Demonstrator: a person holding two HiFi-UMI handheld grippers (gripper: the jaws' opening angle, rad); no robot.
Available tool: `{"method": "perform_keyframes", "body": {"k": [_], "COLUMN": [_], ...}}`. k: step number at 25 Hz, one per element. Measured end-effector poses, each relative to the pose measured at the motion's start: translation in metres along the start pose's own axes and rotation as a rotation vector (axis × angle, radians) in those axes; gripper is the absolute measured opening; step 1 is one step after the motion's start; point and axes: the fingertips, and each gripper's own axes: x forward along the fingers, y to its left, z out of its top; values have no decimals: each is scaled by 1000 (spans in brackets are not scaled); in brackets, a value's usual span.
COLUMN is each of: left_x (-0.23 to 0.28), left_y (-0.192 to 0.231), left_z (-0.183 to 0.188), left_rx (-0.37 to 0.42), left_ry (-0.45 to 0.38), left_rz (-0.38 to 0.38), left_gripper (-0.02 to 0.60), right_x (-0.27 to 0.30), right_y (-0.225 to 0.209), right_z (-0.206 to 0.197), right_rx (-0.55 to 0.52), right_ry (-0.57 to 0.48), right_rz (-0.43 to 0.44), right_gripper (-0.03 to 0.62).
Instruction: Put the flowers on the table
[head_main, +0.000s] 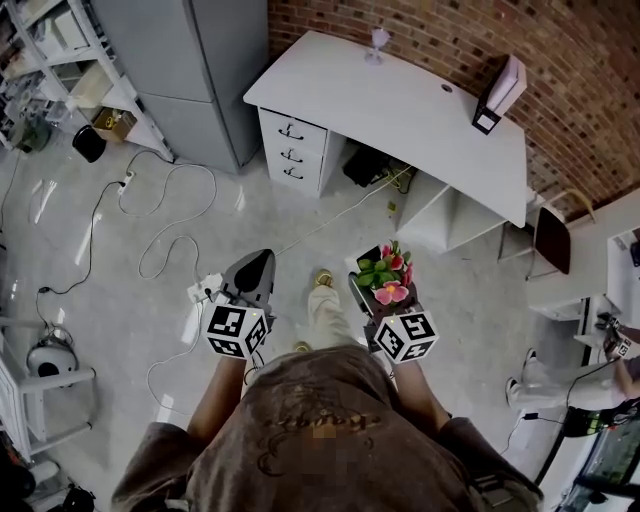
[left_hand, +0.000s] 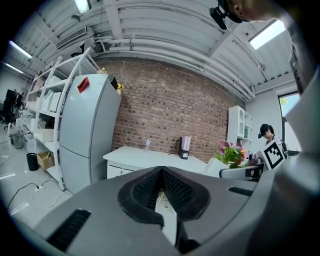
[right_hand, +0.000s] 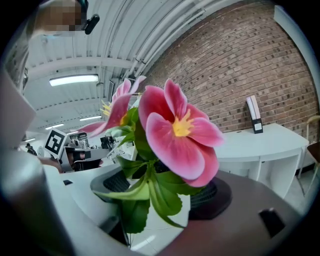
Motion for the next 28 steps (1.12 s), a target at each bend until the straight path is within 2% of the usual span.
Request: {"method": "perform_keyframes", "body": {"k": [6,18,28], "left_x": [49,155,243], "left_y": [19,56,73], "left_z": [9,53,70], "left_rx": [-5,7,-11], "left_ry": [6,13,15], "left_rz": [-3,21,53], "left_gripper": [20,20,20], "right_x": [49,150,217], "right_y": [-25,-84,-152], "right_z": [16,72,105], "right_rx": [-1,-20,-43], "right_ry": [2,9,21], "right_rz": [19,69,98], "right_gripper": [344,344,344]}}
